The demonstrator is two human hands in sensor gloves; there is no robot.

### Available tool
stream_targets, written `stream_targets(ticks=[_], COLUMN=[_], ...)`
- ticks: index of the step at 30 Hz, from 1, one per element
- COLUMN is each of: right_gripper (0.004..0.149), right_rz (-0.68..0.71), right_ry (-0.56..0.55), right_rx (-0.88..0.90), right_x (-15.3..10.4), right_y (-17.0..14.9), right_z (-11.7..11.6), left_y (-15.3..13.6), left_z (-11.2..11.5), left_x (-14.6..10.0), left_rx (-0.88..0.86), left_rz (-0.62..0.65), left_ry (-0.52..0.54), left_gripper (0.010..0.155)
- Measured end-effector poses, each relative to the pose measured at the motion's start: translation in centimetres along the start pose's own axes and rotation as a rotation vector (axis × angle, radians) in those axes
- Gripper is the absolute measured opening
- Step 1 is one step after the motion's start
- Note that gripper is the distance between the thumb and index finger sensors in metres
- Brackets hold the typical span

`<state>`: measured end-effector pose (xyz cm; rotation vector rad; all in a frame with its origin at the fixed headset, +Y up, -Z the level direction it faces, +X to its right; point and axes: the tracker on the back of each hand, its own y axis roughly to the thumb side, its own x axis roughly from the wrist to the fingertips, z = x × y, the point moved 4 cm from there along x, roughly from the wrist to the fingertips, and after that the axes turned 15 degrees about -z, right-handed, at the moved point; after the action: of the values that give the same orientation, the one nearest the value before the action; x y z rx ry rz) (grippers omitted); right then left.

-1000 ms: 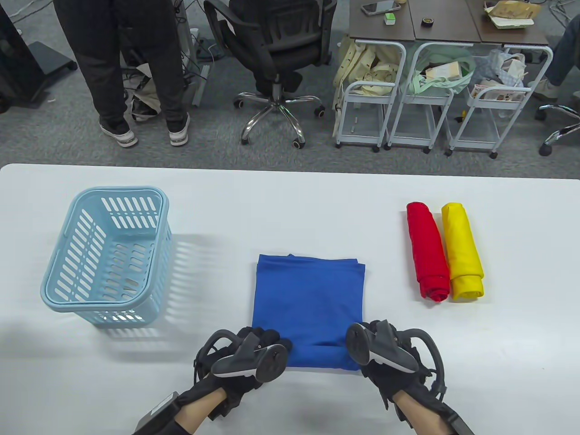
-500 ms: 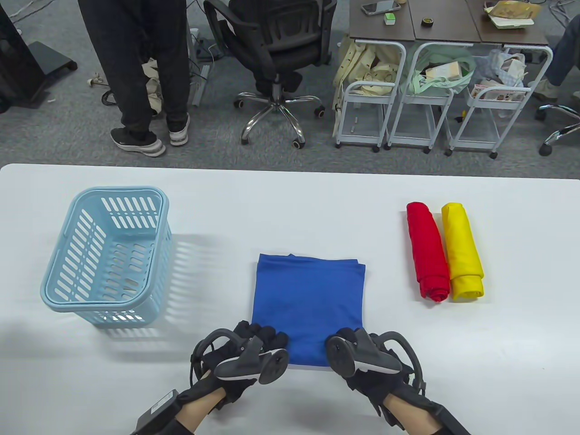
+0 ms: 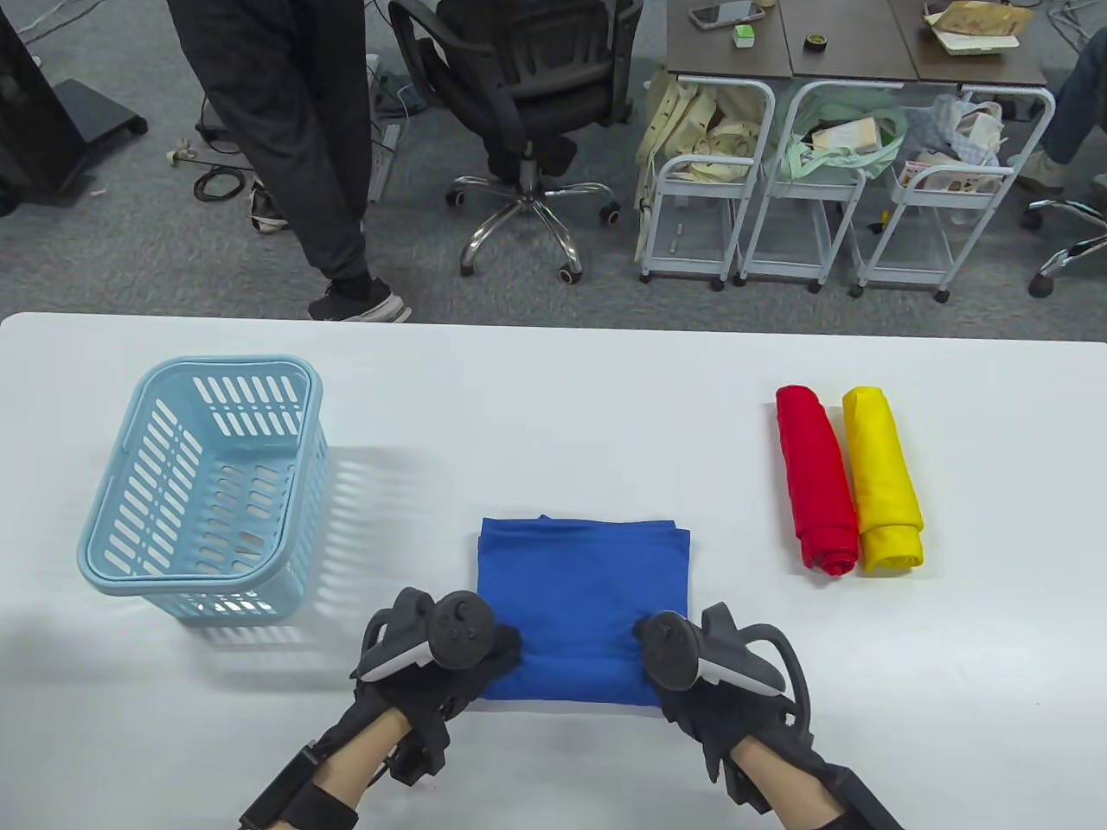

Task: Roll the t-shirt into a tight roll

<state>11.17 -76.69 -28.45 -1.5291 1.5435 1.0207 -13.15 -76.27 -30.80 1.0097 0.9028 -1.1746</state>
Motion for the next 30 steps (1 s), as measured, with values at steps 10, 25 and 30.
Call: stream_targets(ticks=[10, 25, 30], right_gripper=[0.060, 0.056, 0.076], right_rz=[-0.085, 0.172, 0.053], right_ry=[-0.031, -0.058, -0.099], right_rx=[0.006, 0.032, -0.257], right_x=[0.2, -3.2, -2.3], right_y=[-0.9, 1.8, 3.2], right_z=[0.3, 1.4, -1.0], left_y=[5.8, 5.6, 5.6], left_z=[-0.3, 2.8, 2.5], left_x=[-3.9, -2.4, -2.2], left_rx=[0.186, 0.308, 0.316], left_rz=[0.228, 0.175, 0.165], left_ry=[0.133, 0.025, 0.042], left_gripper=[0.054, 0.070, 0.068])
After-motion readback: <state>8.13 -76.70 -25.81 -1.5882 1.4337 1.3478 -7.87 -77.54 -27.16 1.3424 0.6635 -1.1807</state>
